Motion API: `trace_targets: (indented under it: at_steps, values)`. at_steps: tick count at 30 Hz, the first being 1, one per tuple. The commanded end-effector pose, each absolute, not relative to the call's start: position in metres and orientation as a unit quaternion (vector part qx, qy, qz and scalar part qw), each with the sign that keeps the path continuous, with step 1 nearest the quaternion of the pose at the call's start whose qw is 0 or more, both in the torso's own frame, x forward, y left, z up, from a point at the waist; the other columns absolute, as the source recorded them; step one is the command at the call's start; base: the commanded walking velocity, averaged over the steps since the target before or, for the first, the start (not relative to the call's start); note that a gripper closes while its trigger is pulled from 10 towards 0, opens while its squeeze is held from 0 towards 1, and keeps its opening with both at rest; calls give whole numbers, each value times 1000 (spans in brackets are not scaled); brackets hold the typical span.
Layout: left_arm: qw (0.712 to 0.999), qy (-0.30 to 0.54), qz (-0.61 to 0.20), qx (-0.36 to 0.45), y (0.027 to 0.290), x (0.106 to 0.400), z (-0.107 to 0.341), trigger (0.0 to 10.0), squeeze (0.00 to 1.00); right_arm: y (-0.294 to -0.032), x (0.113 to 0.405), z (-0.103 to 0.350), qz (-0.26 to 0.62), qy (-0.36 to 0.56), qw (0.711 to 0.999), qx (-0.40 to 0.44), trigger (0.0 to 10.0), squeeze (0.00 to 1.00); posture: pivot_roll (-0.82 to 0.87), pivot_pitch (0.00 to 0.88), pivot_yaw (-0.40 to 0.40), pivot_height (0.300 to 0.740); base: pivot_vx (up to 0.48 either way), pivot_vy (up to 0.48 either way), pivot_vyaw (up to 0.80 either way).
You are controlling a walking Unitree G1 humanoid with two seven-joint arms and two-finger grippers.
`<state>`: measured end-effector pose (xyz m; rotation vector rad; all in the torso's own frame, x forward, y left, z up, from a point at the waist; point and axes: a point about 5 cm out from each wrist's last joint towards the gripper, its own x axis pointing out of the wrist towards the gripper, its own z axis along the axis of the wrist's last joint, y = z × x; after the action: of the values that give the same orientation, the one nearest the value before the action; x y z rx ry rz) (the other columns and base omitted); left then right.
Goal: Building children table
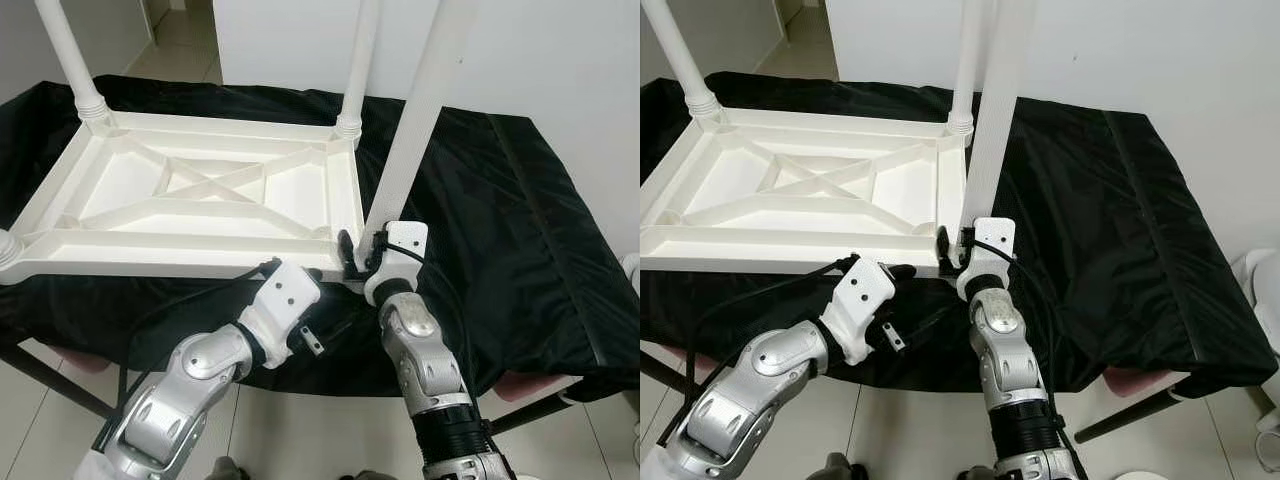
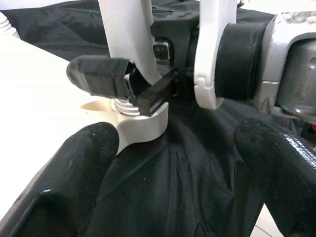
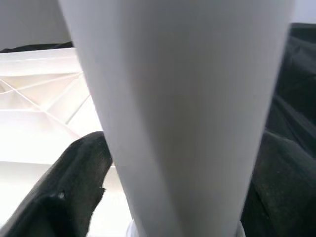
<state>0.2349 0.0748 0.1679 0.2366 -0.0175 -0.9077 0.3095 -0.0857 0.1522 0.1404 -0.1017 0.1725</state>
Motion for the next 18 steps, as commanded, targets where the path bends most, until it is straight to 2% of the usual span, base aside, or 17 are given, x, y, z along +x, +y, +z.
trace_targets:
  at_steps: [1, 4, 9, 10, 11, 12, 14, 18]
  values:
    - [888, -3, -446, 113, 74, 232, 167, 10000, 0, -93, 308, 148, 100, -52, 991, 78, 10000, 1000, -76, 69, -31, 740, 0, 0, 0]
    - [888, -3, -445, 113, 74, 233, 167, 10000, 0, -105, 309, 152, 130, -66, 987, 68, 10000, 1000, -82, 69, -28, 740, 0, 0, 0]
    - [888, -3, -445, 113, 74, 234, 167, 10000, 0, -108, 310, 151, 164, -60, 983, 65, 10000, 1000, -85, 69, -25, 740, 0, 0, 0]
    - [888, -3, -445, 113, 74, 234, 167, 10000, 0, -109, 310, 151, 175, -59, 981, 62, 10000, 906, -85, 69, -25, 740, 0, 0, 0]
    - [889, -3, -444, 113, 74, 235, 167, 10000, 0, -114, 313, 152, 219, -67, 973, 37, 10000, 0, -99, 71, -4, 740, 0, 0, 0]
    - [889, -3, -444, 113, 74, 235, 167, 10000, 0, -114, 313, 152, 219, -67, 973, 37, 10000, 0, -99, 71, -4, 740, 0, 0, 0]
    - [889, -2, -444, 113, 75, 239, 168, 10000, 0, -120, 319, 153, 297, -70, 952, -5, 10000, 0, -104, 69, 4, 740, 0, 0, 0]
    - [888, -4, -446, 115, 75, 242, 170, 10000, 0, -121, 325, 152, 347, -63, 935, -36, 10000, 0, -113, 66, 17, 740, 0, 0, 0]
